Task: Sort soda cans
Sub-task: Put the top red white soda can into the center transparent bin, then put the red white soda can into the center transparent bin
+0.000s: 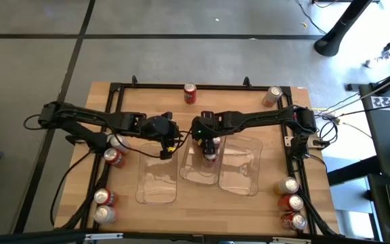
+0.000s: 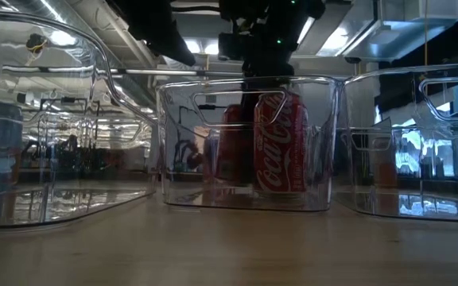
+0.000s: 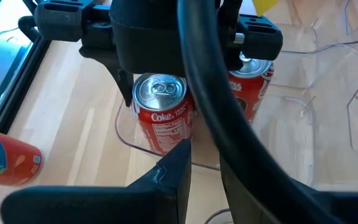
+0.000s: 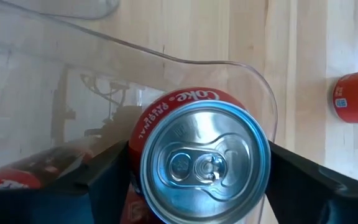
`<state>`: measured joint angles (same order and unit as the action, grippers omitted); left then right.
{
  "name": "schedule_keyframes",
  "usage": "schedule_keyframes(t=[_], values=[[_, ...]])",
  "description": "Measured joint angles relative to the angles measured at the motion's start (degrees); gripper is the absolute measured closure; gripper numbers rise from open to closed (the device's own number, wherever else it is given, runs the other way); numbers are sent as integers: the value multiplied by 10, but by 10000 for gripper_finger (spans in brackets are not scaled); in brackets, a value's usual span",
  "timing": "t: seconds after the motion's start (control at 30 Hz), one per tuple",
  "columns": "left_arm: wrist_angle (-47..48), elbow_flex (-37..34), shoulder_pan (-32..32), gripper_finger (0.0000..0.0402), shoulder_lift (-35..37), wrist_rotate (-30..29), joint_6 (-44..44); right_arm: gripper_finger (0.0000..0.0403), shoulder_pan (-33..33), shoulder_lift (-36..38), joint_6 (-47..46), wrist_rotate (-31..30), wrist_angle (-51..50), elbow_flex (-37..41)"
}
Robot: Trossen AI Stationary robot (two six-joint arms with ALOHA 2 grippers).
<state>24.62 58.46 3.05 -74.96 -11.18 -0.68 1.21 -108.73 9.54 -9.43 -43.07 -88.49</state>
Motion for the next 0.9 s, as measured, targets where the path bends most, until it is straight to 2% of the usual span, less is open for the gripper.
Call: schedule_keyframes(t=[0.2, 0.37, 0.5, 0.7, 0.9], values=[[0, 0, 0, 325, 0, 0, 0, 51, 0, 0, 2, 0, 1, 0], [0, 0, 0, 325, 0, 0, 1, 29, 0, 1, 2, -1, 1, 0], [0, 0, 0, 325, 0, 0, 1, 26, -1, 5, 0, -5, -26, -12], [-4, -5, 0, 325, 0, -1, -5, 29, -6, 29, -16, -1, -107, -73], [-86, -77, -6, 325, 4, -1, -8, 29, -5, 99, -31, 15, -164, -77]])
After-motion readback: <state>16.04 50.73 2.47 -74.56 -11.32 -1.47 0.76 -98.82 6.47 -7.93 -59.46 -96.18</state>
